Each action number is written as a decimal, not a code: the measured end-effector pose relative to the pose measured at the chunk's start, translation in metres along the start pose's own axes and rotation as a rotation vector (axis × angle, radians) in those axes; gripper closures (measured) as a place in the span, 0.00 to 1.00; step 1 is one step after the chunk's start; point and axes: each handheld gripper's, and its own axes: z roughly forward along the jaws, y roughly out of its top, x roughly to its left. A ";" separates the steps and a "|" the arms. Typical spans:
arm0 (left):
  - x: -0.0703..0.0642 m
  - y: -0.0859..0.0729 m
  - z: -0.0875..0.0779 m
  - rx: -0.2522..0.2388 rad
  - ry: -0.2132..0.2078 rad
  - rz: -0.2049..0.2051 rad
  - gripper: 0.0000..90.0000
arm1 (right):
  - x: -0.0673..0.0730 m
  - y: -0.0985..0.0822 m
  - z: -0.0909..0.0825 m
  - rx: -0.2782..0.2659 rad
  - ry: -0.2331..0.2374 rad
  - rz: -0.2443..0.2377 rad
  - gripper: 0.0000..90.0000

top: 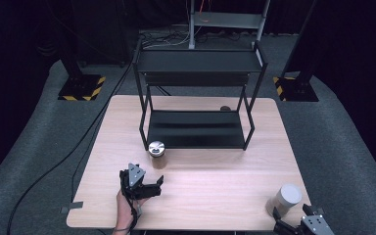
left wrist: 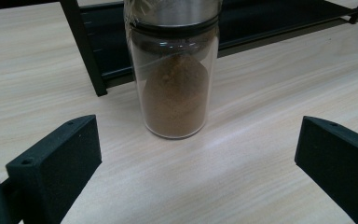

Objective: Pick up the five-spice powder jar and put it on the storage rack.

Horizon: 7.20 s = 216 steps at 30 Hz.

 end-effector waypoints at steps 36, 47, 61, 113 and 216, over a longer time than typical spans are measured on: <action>0.001 0.025 0.059 0.029 0.029 0.026 0.00 | -0.001 0.001 0.000 0.012 -0.006 0.004 0.02; 0.002 0.023 0.063 0.013 0.021 0.027 0.10 | -0.002 0.001 -0.001 0.013 -0.006 0.005 0.02; 0.007 0.023 0.069 0.015 0.010 -0.003 0.27 | -0.003 0.001 0.000 0.014 -0.005 0.006 0.02; 0.011 0.038 0.064 -0.014 -0.033 0.038 0.35 | -0.004 0.001 -0.001 0.015 -0.006 0.007 0.02; 0.003 0.094 0.120 -0.019 -0.088 0.048 0.35 | -0.005 0.003 0.002 0.032 0.016 0.005 0.03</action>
